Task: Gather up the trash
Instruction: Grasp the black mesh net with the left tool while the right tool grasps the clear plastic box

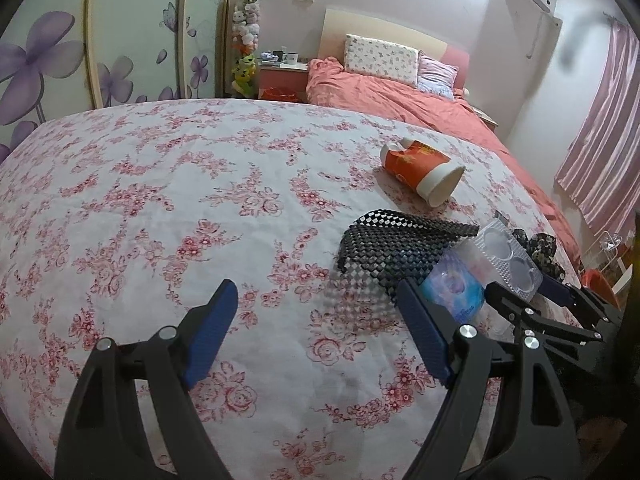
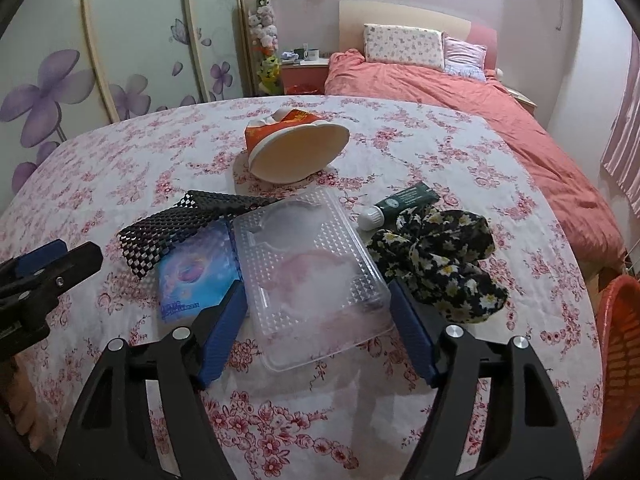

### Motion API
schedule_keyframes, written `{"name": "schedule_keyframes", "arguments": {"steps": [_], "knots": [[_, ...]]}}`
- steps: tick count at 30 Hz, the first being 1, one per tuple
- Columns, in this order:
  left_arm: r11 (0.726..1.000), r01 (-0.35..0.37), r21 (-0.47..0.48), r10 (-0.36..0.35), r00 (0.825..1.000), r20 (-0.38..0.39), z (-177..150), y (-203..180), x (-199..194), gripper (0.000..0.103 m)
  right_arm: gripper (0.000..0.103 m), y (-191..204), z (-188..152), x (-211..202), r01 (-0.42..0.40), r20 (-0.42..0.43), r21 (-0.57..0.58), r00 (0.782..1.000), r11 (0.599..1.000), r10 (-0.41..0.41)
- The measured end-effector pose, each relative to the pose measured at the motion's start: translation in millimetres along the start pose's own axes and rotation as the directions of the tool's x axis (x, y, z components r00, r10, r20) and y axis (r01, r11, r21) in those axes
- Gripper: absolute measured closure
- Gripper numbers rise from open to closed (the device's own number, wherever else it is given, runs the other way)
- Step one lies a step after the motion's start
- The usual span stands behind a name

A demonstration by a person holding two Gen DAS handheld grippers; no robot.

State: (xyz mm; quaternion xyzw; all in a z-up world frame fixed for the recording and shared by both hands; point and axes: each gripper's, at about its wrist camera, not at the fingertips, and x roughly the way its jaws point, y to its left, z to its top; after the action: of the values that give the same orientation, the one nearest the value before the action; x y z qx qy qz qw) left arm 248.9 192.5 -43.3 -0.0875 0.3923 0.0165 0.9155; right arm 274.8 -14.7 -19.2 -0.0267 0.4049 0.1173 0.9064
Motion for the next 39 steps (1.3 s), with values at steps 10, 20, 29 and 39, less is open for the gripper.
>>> {"name": "schedule_keyframes", "arguments": {"steps": [10,20,29,39], "knots": [[1.0,0.019,0.016,-0.018,1.0,-0.013,9.9,-17.8,12.3,0.023,0.034,-11.7,-3.3,-31.1,-0.001,0.09,0.03,0.996,1.0,-0.002],[1.0,0.02,0.023,-0.019,0.999,-0.047,25.2,-39.6,37.1,0.023,0.034,-24.1,-14.0,-61.2,0.046,0.168,0.03,0.985,0.999,-0.05],[0.997,0.008,0.079,0.0,0.994,-0.109,38.6,-71.4,70.4,0.023,0.034,-43.5,-19.9,-69.4,0.062,0.18,0.064,0.981,0.996,-0.073],[0.99,-0.035,0.138,0.049,0.994,-0.1,38.7,-79.3,84.1,0.054,0.034,-61.1,-26.3,-72.2,0.061,0.184,0.102,0.98,0.993,-0.079]]}}
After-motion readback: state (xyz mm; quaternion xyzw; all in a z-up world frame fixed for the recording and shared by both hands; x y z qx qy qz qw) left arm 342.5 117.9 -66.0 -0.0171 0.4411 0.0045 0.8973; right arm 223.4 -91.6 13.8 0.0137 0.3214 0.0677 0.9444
